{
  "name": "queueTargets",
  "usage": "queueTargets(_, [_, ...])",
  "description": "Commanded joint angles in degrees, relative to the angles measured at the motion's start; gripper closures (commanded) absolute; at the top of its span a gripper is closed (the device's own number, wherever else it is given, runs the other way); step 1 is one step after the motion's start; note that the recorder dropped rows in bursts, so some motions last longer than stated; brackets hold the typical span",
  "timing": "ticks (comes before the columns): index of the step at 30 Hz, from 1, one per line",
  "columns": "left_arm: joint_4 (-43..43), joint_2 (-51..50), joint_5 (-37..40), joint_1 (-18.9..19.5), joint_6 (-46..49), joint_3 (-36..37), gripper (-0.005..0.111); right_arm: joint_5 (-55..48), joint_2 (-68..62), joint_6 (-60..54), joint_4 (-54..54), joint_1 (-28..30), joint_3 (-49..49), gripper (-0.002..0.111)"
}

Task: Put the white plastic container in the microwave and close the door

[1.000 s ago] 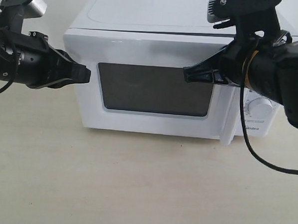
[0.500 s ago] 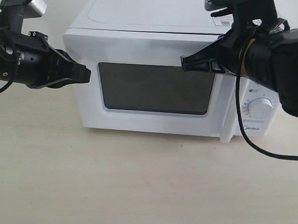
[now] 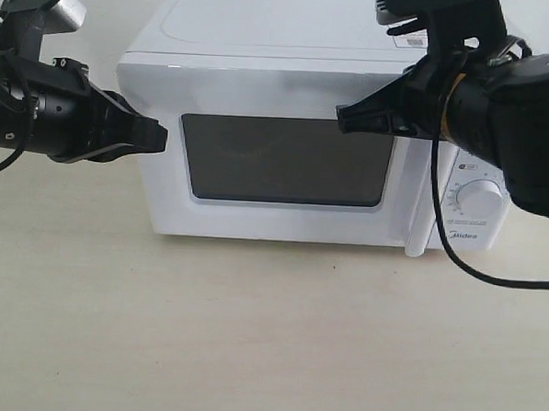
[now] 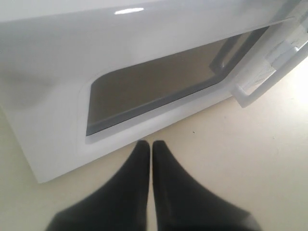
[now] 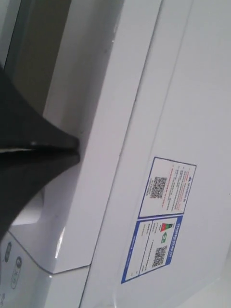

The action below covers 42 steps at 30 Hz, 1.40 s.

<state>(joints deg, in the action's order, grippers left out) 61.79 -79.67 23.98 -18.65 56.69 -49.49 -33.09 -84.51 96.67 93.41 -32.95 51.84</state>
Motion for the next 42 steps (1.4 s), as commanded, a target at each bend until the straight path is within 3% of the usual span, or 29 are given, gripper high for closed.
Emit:
queueTargets(1, [0.73, 0.45, 0.23, 0.03, 0.28, 0.18, 0.102, -0.68, -0.18, -0.1, 0.27, 0.48, 0.17, 0.109])
queueTargets(7, [0.73, 0.45, -0.05, 0.03, 0.28, 0.18, 0.102, -0.06, 1.27, -0.1, -0.88, 0.37, 0.17, 0.109])
queueTargets(10, [0.73, 0.45, -0.05, 0.03, 0.28, 0.18, 0.102, 1.45, 4.0, -3.49, -6.36, -0.1, 0.03, 0.109])
queueTargets(22, [0.73, 0.45, -0.18, 0.03, 0.28, 0.18, 0.102, 0.14, 18.61, -8.56, -8.08, -15.09, -7.82, 0.109])
queueTargets(35, [0.73, 0.45, -1.28, 0.03, 0.28, 0.18, 0.102, 1.73, 25.91, -9.07, -8.08, -15.53, -7.82, 0.109])
queueTargets(37, [0.73, 0.45, -1.77, 0.03, 0.28, 0.18, 0.102, 0.89, 29.06, -9.97, -8.08, -14.74, -7.82, 0.109])
queueTargets(39, [0.73, 0.45, -1.77, 0.03, 0.28, 0.18, 0.102, 5.76, 32.01, -9.97, -8.08, -10.13, -8.19, 0.109])
queueTargets(41, [0.73, 0.45, -1.77, 0.03, 0.28, 0.18, 0.102, 19.34, 37.16, -9.76, -8.08, 0.4, -11.99, 0.109])
queueTargets(42, [0.73, 0.45, -1.77, 0.03, 0.28, 0.18, 0.102, 22.75, 38.54, -9.76, -8.08, 2.88, -13.27, 0.109])
